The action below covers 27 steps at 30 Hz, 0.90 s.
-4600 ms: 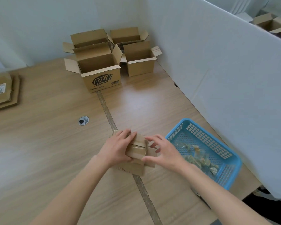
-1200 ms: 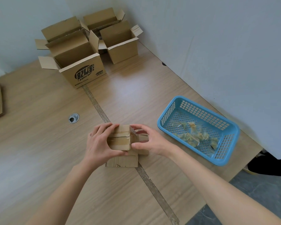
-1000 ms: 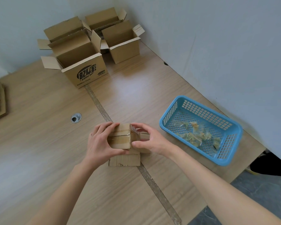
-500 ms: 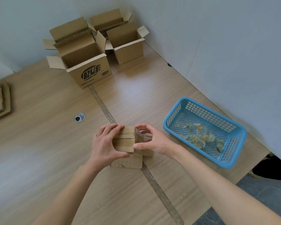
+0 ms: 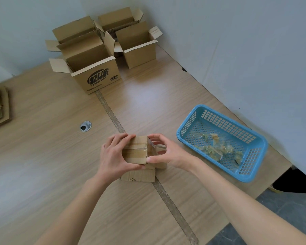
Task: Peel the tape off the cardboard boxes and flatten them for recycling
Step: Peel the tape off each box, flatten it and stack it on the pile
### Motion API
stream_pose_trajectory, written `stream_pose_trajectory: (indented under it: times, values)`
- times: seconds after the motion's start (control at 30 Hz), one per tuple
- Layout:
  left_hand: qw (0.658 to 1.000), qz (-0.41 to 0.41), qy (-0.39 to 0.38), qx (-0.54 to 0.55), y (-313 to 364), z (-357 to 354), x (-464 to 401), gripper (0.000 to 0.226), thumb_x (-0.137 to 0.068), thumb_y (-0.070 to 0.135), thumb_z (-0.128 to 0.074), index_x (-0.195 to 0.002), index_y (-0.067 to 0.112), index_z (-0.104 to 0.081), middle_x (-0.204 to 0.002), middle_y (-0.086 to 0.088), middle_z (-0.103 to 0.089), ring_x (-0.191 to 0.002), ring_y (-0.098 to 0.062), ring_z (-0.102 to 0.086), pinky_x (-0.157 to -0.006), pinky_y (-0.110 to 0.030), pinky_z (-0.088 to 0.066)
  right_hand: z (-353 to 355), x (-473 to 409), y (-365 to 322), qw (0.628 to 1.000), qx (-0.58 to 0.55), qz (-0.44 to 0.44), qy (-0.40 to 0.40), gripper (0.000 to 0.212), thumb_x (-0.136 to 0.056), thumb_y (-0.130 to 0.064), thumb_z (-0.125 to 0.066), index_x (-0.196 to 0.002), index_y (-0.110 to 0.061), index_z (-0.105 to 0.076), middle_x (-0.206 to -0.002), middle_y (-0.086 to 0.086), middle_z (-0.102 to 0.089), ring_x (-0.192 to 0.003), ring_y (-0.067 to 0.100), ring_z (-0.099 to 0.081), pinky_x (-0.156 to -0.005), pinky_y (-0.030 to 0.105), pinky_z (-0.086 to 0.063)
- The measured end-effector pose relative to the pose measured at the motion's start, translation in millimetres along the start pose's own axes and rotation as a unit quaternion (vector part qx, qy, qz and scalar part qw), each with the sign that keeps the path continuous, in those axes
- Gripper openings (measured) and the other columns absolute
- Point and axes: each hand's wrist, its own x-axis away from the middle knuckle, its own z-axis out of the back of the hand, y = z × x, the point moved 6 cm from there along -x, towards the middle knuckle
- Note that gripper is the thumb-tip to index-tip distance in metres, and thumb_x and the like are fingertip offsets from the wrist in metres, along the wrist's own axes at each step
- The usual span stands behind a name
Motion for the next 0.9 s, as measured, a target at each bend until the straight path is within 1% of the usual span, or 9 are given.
stream_pose_trajectory:
  times: [0.1, 0.27, 0.37, 0.47, 0.53, 0.6, 0.7, 0.8, 0.9]
  values:
    - [1.0, -0.005, 0.0, -0.008, 1.4, -2.3, -0.2, 0.109, -0.048, 0.086, -0.069, -0.141, 0.03, -0.057, -0.138, 0.011, -0.053, -0.13, -0.018, -0.041, -0.103, -0.043, -0.035, 1.3, 0.9, -1.5, 1.0, 0.008, -0.002, 0.0, 0.078, -0.063, -0.048, -0.092, -0.13, -0.043, -0.053, -0.129, -0.026, -0.058, -0.125, -0.006, -0.05, -0.102, 0.03, -0.048]
    - [1.0, -0.002, -0.001, -0.004, 2.2, -2.1, -0.3, 0.11, -0.047, 0.086, -0.07, -0.141, 0.031, -0.057, -0.139, 0.011, -0.052, -0.131, -0.018, -0.041, -0.104, -0.044, -0.035, 4.7, 2.8, -0.7, 1.0, -0.001, 0.012, 0.01, 0.071, -0.07, -0.038, -0.091, -0.132, -0.042, -0.055, -0.131, -0.021, -0.06, -0.126, -0.001, -0.052, -0.102, 0.036, -0.05]
    - [1.0, -0.004, 0.004, 0.001, 1.1, -0.5, 0.4, 0.11, -0.047, 0.086, -0.07, -0.141, 0.03, -0.057, -0.139, 0.012, -0.052, -0.131, -0.018, -0.041, -0.104, -0.044, -0.036, 2.5, 3.9, -1.8, 1.0, -0.002, 0.018, 0.018, 0.071, -0.07, -0.038, -0.091, -0.132, -0.042, -0.056, -0.13, -0.023, -0.06, -0.124, -0.004, -0.052, -0.101, 0.033, -0.05]
    - [1.0, 0.008, 0.019, 0.017, -0.8, 0.7, 0.3, 0.109, -0.046, 0.085, -0.071, -0.14, 0.031, -0.057, -0.137, 0.012, -0.053, -0.13, -0.017, -0.042, -0.105, -0.047, -0.038, 2.3, 8.0, -5.4, 0.997, -0.019, 0.033, 0.064, 0.071, -0.07, -0.038, -0.091, -0.133, -0.043, -0.058, -0.13, -0.021, -0.062, -0.123, -0.003, -0.056, -0.102, 0.033, -0.053]
    - [0.998, 0.027, 0.029, 0.039, -2.6, 2.0, -0.9, 0.109, -0.045, 0.085, -0.073, -0.14, 0.032, -0.058, -0.137, 0.013, -0.053, -0.131, -0.015, -0.04, -0.107, -0.047, -0.037, 0.2, 12.4, -9.2, 0.992, -0.018, 0.066, 0.109, 0.058, -0.077, -0.033, -0.088, -0.13, -0.039, -0.064, -0.132, -0.022, -0.061, -0.122, 0.0, -0.058, -0.099, 0.035, -0.056]
    - [0.997, 0.04, 0.038, 0.056, -4.1, 3.5, -2.3, 0.109, -0.044, 0.085, -0.073, -0.139, 0.033, -0.058, -0.137, 0.014, -0.053, -0.132, -0.012, -0.039, -0.107, -0.047, -0.037, -6.5, 15.4, -10.9, 0.988, -0.017, 0.094, 0.125, 0.045, -0.085, -0.028, -0.081, -0.128, -0.034, -0.068, -0.135, -0.023, -0.058, -0.126, 0.003, -0.057, -0.097, 0.039, -0.057]
    - [0.996, 0.045, 0.041, 0.061, -4.3, 3.8, -2.5, 0.109, -0.044, 0.085, -0.073, -0.139, 0.034, -0.058, -0.136, 0.015, -0.054, -0.132, -0.012, -0.039, -0.107, -0.048, -0.038, -10.4, 15.8, -9.9, 0.986, -0.022, 0.098, 0.134, 0.041, -0.09, -0.027, -0.076, -0.13, -0.032, -0.068, -0.136, -0.021, -0.057, -0.127, 0.007, -0.056, -0.099, 0.04, -0.056]
    - [0.996, 0.048, 0.042, 0.06, -4.5, 3.5, -1.4, 0.109, -0.044, 0.086, -0.073, -0.139, 0.034, -0.058, -0.136, 0.016, -0.053, -0.132, -0.012, -0.039, -0.107, -0.047, -0.038, -8.4, 15.8, -12.2, 0.984, -0.025, 0.101, 0.144, 0.035, -0.088, -0.026, -0.079, -0.122, -0.029, -0.072, -0.124, -0.017, -0.062, -0.118, 0.011, -0.063, -0.095, 0.035, -0.058]
    - [0.996, 0.047, 0.044, 0.053, -3.3, 2.4, -0.9, 0.109, -0.043, 0.086, -0.072, -0.138, 0.035, -0.058, -0.136, 0.016, -0.053, -0.131, -0.012, -0.039, -0.106, -0.047, -0.038, -5.7, 16.7, -11.9, 0.984, -0.011, 0.102, 0.147, 0.025, -0.087, -0.022, -0.08, -0.111, -0.02, -0.073, -0.113, -0.013, -0.066, -0.11, 0.008, -0.065, -0.09, 0.027, -0.058]
